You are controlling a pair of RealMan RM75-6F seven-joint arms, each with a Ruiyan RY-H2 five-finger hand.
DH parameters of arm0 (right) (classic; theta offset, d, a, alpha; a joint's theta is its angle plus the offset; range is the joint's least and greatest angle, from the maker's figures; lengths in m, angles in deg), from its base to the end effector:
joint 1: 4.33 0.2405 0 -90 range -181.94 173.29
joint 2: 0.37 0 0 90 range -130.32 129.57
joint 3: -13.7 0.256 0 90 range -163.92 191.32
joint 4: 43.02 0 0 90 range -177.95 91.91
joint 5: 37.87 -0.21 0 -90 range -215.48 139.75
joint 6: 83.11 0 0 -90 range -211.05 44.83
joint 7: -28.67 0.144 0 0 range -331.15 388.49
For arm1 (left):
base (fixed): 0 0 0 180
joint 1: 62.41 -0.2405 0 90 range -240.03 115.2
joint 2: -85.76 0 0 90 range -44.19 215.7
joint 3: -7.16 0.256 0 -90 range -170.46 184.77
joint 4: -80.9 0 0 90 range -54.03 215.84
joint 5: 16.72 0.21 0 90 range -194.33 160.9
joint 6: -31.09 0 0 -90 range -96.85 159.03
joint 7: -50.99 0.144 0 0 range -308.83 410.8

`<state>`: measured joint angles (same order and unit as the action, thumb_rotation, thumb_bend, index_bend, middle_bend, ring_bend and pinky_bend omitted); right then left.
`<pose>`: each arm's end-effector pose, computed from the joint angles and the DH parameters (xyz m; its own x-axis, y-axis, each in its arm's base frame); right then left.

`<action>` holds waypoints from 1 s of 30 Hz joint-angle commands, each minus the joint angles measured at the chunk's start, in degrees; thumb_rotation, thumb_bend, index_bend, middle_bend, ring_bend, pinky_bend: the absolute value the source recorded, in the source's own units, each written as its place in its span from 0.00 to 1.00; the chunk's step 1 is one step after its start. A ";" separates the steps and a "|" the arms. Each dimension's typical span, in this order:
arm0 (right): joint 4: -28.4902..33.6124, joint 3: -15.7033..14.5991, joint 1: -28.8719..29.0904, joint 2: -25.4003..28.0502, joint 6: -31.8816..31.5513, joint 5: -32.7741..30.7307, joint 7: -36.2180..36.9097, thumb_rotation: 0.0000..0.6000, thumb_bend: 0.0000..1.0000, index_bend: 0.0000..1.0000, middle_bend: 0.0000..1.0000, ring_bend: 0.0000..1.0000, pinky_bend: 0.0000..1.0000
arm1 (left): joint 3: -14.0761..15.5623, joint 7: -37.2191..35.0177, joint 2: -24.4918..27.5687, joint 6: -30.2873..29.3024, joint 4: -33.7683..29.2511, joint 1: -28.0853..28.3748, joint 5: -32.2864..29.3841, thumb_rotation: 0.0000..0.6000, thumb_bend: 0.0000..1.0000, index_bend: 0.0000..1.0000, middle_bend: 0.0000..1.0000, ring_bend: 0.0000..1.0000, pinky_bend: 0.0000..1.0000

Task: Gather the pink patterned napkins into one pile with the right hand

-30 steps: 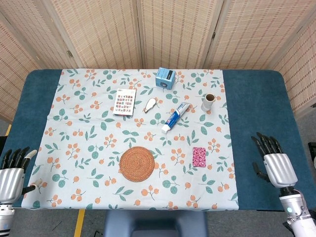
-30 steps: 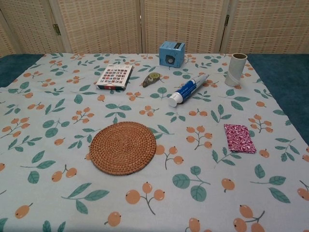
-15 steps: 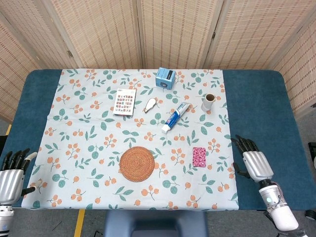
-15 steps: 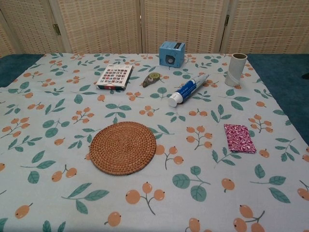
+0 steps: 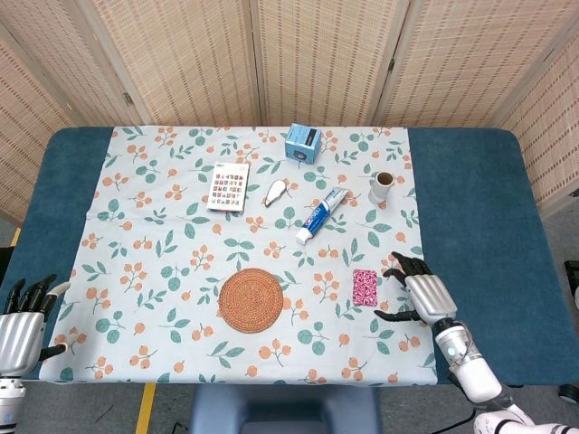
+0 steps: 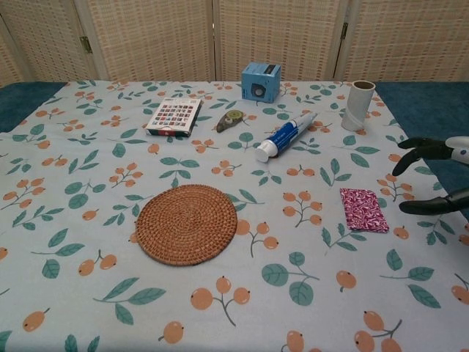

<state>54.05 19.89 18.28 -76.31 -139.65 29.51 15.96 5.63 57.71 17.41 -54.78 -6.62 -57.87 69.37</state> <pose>-0.2465 -0.2563 0.0343 0.2896 -0.4109 0.8645 -0.9570 -0.1074 0.2695 -0.3227 0.1752 0.1415 0.5103 0.0127 0.8599 0.8600 -0.0045 -0.5103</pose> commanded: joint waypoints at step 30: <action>-7.64 -2.06 7.03 -8.55 3.75 -6.73 -8.22 0.44 0.12 0.26 0.04 0.00 0.00 | 0.32 -2.46 -0.44 -0.61 1.70 -0.36 0.95 1.00 0.21 0.26 0.13 0.19 0.00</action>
<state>46.35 17.98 25.25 -84.90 -135.99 22.84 7.87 5.94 55.25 16.97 -55.40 -4.93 -58.23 70.32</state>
